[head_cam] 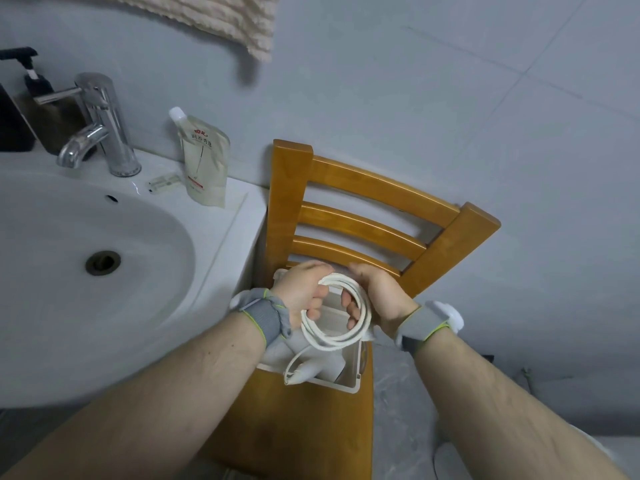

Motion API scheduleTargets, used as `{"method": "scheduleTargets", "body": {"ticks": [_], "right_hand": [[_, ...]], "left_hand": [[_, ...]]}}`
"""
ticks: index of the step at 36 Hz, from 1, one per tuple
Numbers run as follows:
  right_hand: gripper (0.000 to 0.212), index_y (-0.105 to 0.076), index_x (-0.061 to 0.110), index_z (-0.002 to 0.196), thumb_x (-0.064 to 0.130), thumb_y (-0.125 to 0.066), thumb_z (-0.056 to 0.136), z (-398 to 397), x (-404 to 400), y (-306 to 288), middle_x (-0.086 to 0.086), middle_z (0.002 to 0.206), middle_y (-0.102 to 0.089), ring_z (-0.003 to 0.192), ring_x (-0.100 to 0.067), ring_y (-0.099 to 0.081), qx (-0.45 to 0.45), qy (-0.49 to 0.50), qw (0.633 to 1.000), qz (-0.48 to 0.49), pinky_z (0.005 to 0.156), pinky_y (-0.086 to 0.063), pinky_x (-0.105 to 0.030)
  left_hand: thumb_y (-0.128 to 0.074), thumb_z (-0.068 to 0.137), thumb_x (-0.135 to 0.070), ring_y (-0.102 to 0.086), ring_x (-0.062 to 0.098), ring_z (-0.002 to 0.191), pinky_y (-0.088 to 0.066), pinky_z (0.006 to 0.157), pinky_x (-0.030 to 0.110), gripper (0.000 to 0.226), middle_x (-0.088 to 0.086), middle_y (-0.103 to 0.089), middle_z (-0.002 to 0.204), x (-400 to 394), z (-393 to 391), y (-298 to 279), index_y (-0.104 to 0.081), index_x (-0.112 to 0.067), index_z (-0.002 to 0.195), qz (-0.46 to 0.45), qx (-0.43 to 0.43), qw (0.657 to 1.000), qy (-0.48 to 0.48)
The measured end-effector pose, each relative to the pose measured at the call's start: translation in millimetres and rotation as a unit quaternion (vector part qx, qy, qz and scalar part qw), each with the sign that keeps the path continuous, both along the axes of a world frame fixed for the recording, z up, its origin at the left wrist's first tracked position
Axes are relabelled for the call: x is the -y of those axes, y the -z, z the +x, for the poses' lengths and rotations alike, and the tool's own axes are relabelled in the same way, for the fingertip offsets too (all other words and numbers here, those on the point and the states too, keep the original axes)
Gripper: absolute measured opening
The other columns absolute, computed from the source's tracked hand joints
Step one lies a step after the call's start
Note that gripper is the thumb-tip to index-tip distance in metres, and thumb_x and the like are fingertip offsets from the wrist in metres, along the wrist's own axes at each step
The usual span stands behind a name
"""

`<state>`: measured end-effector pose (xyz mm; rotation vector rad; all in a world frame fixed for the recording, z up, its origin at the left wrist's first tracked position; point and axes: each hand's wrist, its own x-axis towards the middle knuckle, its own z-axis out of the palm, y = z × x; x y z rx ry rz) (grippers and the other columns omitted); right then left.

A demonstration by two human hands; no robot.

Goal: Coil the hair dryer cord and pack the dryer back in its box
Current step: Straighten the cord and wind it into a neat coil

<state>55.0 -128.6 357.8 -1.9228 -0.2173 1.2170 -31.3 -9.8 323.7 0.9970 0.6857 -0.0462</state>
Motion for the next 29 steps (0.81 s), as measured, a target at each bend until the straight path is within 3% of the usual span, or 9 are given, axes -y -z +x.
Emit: {"method": "scheduleTargets", "body": {"ticks": [2,5,11,14,17,20,23,26,29], "right_hand": [[0.072,-0.059,0.005,0.061,0.061,-0.03,0.095,0,0,-2,-0.014,0.048,-0.052,0.042,-0.027,-0.055,0.007,-0.038,0.999,-0.006,0.042,-0.045,-0.024],[0.061,-0.056,0.009,0.065,0.057,-0.037,0.096,-5,-7,3,-0.009,0.048,-0.049,0.037,-0.023,-0.047,0.098,-0.021,0.995,0.008,0.043,-0.042,-0.028],[0.051,-0.058,0.008,0.066,0.043,-0.035,0.095,-7,-20,18,-0.008,0.051,-0.049,0.044,-0.028,-0.05,0.244,0.093,0.964,-0.044,0.055,-0.042,-0.038],[0.049,-0.052,0.01,0.058,0.039,-0.036,0.094,-9,-21,27,-0.009,0.049,-0.048,0.05,-0.028,-0.049,0.217,0.191,0.956,-0.053,0.064,-0.043,-0.041],[0.045,-0.048,0.01,0.058,0.033,-0.037,0.095,-14,-17,33,-0.005,0.042,-0.044,0.043,-0.026,-0.046,0.132,0.209,0.969,-0.023,0.059,-0.042,-0.041],[0.047,-0.052,0.006,0.06,0.03,-0.036,0.096,-16,-6,28,-0.009,0.042,-0.044,0.036,-0.026,-0.043,-0.031,0.188,0.98,0.049,0.049,-0.045,-0.035],[0.057,-0.059,0.003,0.061,0.043,-0.038,0.096,-8,0,20,-0.013,0.052,-0.048,0.048,-0.027,-0.047,-0.138,0.144,0.978,0.068,0.055,-0.05,-0.034],[0.062,-0.058,0.005,0.064,0.055,-0.039,0.095,-7,-4,14,-0.012,0.049,-0.048,0.044,-0.027,-0.048,-0.105,0.075,0.991,0.03,0.056,-0.048,-0.035],[0.057,-0.05,0.01,0.062,0.056,-0.043,0.095,-5,-9,10,-0.002,0.042,-0.037,0.033,-0.017,-0.031,-0.013,0.083,0.996,0.013,0.042,-0.041,-0.027]], "left_hand": [[-0.046,0.095,-0.024,-0.022,0.009,0.032,-0.019,0.036,0.012,0.01,-0.002,-0.037,0.048,-1,3,-4,-0.055,-0.021,0.095,0.039,0.0,0.998,0.053],[-0.045,0.095,-0.025,-0.026,0.01,0.035,-0.022,0.035,0.015,0.017,0.001,-0.039,0.056,0,9,-4,-0.054,-0.02,0.108,0.084,0.004,0.993,0.078],[-0.036,0.101,-0.036,-0.037,0.016,0.032,-0.04,0.039,0.02,0.033,0.006,-0.051,0.05,3,4,10,-0.057,-0.011,0.108,-0.044,0.077,0.996,-0.024],[-0.044,0.098,-0.041,-0.04,0.016,0.031,-0.047,0.041,0.024,0.03,0.005,-0.049,0.046,10,-2,22,-0.06,-0.015,0.098,-0.09,0.054,0.99,-0.091],[-0.045,0.098,-0.037,-0.023,0.01,0.03,-0.026,0.035,0.015,0.022,-0.003,-0.033,0.043,12,-3,29,-0.06,-0.021,0.092,-0.083,0.033,0.99,-0.112],[-0.046,0.096,-0.03,-0.018,0.009,0.031,-0.015,0.037,0.012,0.021,-0.004,-0.027,0.044,1,-1,25,-0.062,-0.02,0.09,-0.049,0.012,0.997,-0.059],[-0.048,0.095,-0.027,-0.021,0.01,0.033,-0.016,0.037,0.014,0.019,-0.001,-0.03,0.048,-6,-1,17,-0.064,-0.017,0.088,0.003,0.002,0.999,0.041],[-0.047,0.095,-0.03,-0.022,0.01,0.035,-0.017,0.038,0.015,0.022,0.001,-0.033,0.053,-7,4,15,-0.063,-0.014,0.097,0.059,0.003,0.995,0.083],[-0.041,0.099,-0.04,-0.025,0.009,0.035,-0.023,0.037,0.016,0.032,-0.001,-0.036,0.051,-4,7,17,-0.062,-0.016,0.098,0.024,0.038,0.997,0.065]]}}
